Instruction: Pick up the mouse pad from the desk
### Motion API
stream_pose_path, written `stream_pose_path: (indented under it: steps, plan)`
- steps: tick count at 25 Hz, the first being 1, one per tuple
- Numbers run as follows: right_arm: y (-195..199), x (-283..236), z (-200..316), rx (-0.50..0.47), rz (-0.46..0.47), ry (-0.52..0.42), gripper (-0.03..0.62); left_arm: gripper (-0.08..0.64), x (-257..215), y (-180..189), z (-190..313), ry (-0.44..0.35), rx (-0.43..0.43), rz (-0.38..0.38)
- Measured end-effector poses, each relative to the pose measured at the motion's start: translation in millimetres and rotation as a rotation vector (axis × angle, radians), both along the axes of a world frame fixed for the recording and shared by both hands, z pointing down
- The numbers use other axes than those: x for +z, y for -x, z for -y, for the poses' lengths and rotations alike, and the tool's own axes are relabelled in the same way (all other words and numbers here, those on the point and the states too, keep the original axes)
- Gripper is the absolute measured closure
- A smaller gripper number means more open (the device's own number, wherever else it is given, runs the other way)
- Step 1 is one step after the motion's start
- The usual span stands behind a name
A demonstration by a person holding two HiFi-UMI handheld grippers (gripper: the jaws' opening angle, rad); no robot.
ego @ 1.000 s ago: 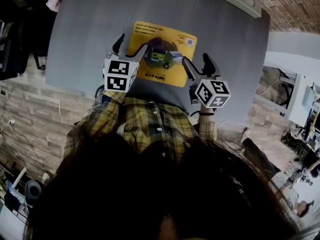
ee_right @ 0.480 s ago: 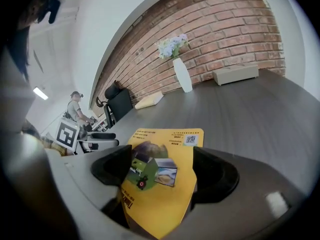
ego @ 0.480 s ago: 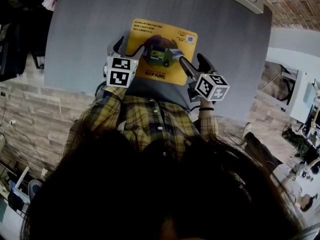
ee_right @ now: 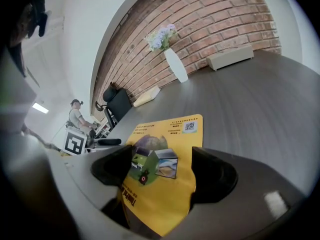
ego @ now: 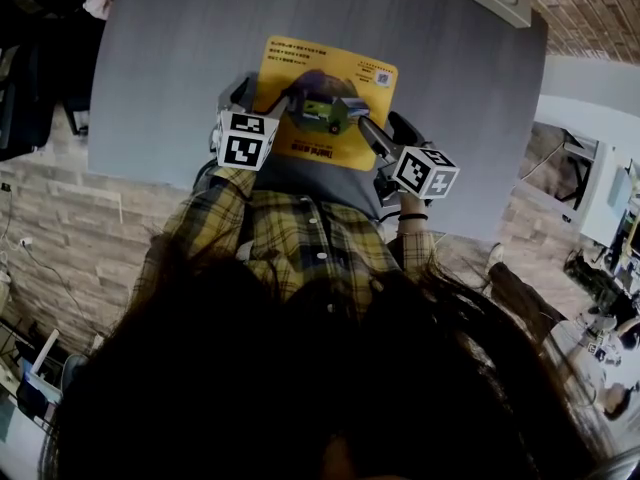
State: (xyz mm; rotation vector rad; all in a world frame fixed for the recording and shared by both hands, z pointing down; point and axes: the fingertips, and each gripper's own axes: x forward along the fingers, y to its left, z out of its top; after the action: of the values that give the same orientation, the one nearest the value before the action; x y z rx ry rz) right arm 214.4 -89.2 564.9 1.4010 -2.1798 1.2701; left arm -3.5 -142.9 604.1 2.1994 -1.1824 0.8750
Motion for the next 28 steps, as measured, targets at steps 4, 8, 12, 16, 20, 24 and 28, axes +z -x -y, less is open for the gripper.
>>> stream_pose_path:
  steps: [4,8,12,16,20,24,28]
  plan:
    - [-1.4,-0.4,1.1,0.018,0.037,0.001,0.221,0.224,7.8,-1.5,-2.7,0.022,0.004,0.006]
    - [-3.0,1.4,1.7,0.027,0.060,0.012,0.221,0.233,13.8,-2.4,-4.5,0.034,0.008,0.027]
    - [-4.8,2.6,2.8,0.043,0.086,0.027,0.221,0.232,15.8,-2.2,-4.4,0.040,0.008,0.044]
    - [-8.3,5.9,2.0,0.064,0.111,0.048,0.221,0.229,16.4,-2.8,-4.6,0.042,0.009,0.051]
    - [-13.3,13.6,-1.9,0.087,0.135,0.092,0.221,0.229,17.4,-3.3,-5.2,0.037,0.009,0.055]
    - [-13.0,18.3,-7.2,0.092,0.158,0.154,0.221,0.229,17.9,-3.2,-4.7,0.027,0.008,0.052]
    - [-15.3,23.3,-11.7,0.090,0.148,0.215,0.219,0.229,17.1,-2.7,-5.7,0.032,0.007,0.054]
